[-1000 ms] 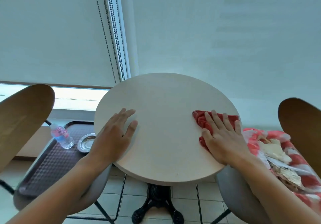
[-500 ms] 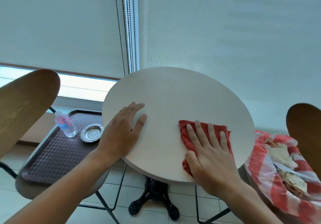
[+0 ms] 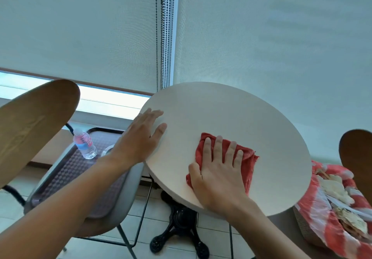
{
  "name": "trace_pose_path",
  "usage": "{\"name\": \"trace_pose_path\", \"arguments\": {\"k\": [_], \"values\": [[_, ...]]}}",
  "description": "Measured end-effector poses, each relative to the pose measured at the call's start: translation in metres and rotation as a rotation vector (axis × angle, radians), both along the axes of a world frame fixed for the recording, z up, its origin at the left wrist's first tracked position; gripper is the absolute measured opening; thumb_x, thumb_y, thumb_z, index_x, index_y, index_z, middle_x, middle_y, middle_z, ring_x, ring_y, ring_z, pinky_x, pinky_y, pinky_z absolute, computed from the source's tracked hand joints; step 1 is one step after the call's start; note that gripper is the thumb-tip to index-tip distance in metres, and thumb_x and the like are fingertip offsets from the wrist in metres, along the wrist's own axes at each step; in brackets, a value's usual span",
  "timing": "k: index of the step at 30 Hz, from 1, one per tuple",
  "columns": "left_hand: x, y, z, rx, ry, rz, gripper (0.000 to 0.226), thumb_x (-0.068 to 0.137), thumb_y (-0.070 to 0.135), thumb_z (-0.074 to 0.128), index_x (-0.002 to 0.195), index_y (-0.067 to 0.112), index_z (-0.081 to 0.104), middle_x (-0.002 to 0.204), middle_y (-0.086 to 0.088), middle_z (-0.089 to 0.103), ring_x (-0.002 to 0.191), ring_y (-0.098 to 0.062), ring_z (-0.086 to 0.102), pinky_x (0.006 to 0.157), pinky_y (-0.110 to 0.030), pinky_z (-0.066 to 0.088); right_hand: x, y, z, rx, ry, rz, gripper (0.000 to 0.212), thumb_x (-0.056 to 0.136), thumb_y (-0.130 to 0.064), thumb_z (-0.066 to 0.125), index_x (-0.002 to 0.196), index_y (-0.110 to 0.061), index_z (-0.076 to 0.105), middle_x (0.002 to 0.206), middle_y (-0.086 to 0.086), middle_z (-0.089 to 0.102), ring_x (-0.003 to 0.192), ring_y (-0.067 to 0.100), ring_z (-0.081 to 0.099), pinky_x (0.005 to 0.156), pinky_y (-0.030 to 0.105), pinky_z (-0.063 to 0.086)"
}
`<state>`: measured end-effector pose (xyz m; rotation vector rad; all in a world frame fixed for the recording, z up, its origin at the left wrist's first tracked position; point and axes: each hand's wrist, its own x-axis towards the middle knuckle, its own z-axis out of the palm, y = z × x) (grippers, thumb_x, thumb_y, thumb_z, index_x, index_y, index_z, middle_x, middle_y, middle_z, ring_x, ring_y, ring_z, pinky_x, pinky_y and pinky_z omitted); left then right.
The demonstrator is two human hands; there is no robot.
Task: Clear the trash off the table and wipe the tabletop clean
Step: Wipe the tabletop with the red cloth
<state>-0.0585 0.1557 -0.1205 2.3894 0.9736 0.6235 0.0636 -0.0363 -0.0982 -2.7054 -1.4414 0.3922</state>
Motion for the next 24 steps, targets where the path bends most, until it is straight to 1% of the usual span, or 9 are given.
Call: {"name": "trace_pose_path", "arguments": {"k": [2, 4, 8, 11, 15, 20, 22, 24], "values": [[-0.005, 0.012, -0.001, -0.015, -0.039, -0.003, 0.048, 0.102, 0.045, 0.040, 0.145, 0.024, 0.043, 0.154, 0.001, 0.041, 0.148, -0.016, 0.026, 0.121, -0.040, 0.021, 0.000, 0.019, -0.002, 0.022, -0.004, -0.003, 0.075, 0.099, -0.054, 0.008, 0.157, -0.017, -0.021, 0.163, 0.013, -0.032, 0.147, 0.040, -0.032, 0.121, 0.056, -0.016], [-0.011, 0.020, -0.001, -0.033, -0.069, -0.006, 0.045, 0.103, 0.040, 0.042, 0.144, 0.022, 0.045, 0.151, 0.002, 0.045, 0.144, -0.017, 0.032, 0.120, -0.037, 0.024, 0.000, 0.039, -0.003, 0.035, -0.017, -0.012, 0.076, 0.099, -0.054, 0.009, 0.158, -0.016, -0.018, 0.164, 0.014, -0.027, 0.148, 0.042, -0.029, 0.121, 0.058, -0.015], [-0.026, 0.028, -0.004, -0.050, -0.107, -0.028, 0.044, 0.103, 0.040, 0.041, 0.145, 0.025, 0.044, 0.151, 0.006, 0.043, 0.145, -0.009, 0.029, 0.120, -0.036, 0.025, -0.006, 0.083, -0.004, 0.050, -0.043, 0.021, 0.077, 0.099, -0.053, 0.013, 0.160, -0.012, -0.010, 0.166, 0.017, -0.019, 0.150, 0.047, -0.022, 0.121, 0.060, -0.012], [-0.040, 0.033, -0.005, -0.062, -0.118, -0.051, 0.043, 0.103, 0.040, 0.041, 0.144, 0.029, 0.044, 0.151, 0.008, 0.043, 0.144, -0.007, 0.030, 0.118, -0.035, 0.027, -0.014, 0.111, -0.004, 0.068, -0.039, 0.117, 0.075, 0.100, -0.051, 0.014, 0.161, -0.012, -0.007, 0.167, 0.015, -0.017, 0.150, 0.046, -0.021, 0.121, 0.059, -0.011], [-0.057, 0.042, -0.003, -0.030, -0.122, -0.100, 0.042, 0.103, 0.037, 0.041, 0.144, 0.030, 0.043, 0.150, 0.009, 0.044, 0.144, -0.006, 0.031, 0.118, -0.035, 0.028, -0.021, 0.123, -0.004, 0.065, -0.045, 0.340, 0.069, 0.101, -0.049, 0.013, 0.161, -0.023, -0.010, 0.168, 0.005, -0.019, 0.152, 0.036, -0.024, 0.123, 0.053, -0.012], [-0.064, 0.039, 0.004, 0.025, -0.123, -0.167, 0.041, 0.104, 0.035, 0.041, 0.144, 0.029, 0.043, 0.150, 0.009, 0.044, 0.144, -0.005, 0.030, 0.118, -0.034, 0.028, -0.007, 0.098, 0.002, 0.028, -0.054, 0.705, 0.065, 0.102, -0.044, 0.016, 0.158, -0.038, -0.015, 0.165, -0.011, -0.024, 0.151, 0.018, -0.029, 0.124, 0.042, -0.016], [-0.062, 0.030, 0.006, 0.042, -0.119, -0.207, 0.041, 0.104, 0.036, 0.041, 0.144, 0.029, 0.042, 0.150, 0.008, 0.044, 0.143, -0.006, 0.033, 0.118, -0.035, 0.030, 0.002, 0.083, 0.009, 0.000, -0.057, 0.858, 0.065, 0.103, -0.038, 0.021, 0.158, -0.039, -0.014, 0.165, -0.014, -0.024, 0.150, 0.014, -0.030, 0.124, 0.043, -0.014], [-0.058, 0.019, 0.006, 0.055, -0.096, -0.262, 0.042, 0.104, 0.037, 0.040, 0.145, 0.030, 0.041, 0.151, 0.008, 0.043, 0.142, -0.007, 0.034, 0.116, -0.038, 0.033, 0.010, 0.067, 0.017, -0.035, -0.056, 0.963, 0.065, 0.102, -0.037, 0.020, 0.160, -0.037, -0.010, 0.166, -0.013, -0.022, 0.150, 0.012, -0.029, 0.125, 0.046, -0.012]]}}
